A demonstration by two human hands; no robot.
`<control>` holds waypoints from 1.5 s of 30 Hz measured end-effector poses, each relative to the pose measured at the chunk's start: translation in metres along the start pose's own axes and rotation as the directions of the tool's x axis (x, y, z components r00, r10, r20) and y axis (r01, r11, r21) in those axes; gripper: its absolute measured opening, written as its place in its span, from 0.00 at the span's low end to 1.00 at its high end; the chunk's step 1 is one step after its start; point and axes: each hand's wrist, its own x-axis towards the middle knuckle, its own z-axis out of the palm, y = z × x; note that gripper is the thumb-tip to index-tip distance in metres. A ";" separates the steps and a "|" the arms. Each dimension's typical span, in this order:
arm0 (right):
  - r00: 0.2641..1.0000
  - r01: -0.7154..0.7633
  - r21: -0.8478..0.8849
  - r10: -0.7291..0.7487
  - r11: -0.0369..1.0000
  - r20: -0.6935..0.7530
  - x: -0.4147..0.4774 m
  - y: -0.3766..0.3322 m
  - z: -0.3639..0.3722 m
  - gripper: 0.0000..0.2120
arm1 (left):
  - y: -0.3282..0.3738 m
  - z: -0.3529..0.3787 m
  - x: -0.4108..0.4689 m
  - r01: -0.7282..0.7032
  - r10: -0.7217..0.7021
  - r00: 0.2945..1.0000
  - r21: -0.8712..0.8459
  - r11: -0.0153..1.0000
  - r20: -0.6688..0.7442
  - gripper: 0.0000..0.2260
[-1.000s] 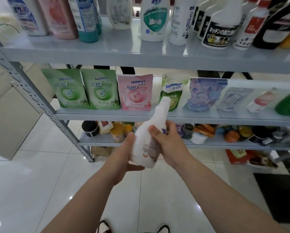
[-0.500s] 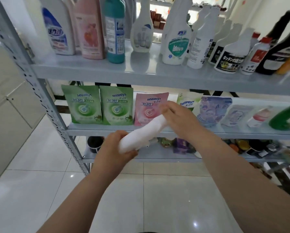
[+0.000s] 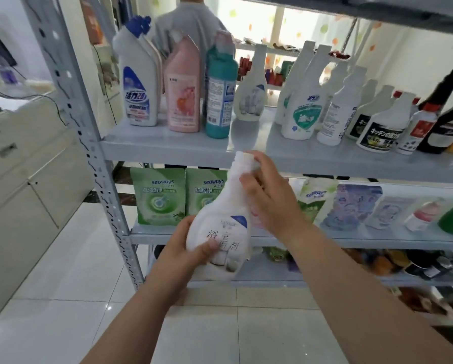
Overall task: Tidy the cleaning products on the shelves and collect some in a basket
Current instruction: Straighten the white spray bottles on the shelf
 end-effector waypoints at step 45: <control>0.935 -0.051 0.321 0.158 0.946 -0.317 0.231 0.120 -0.036 0.44 | 0.060 0.051 0.257 -0.316 0.607 0.707 0.930 -0.188 0.363 0.14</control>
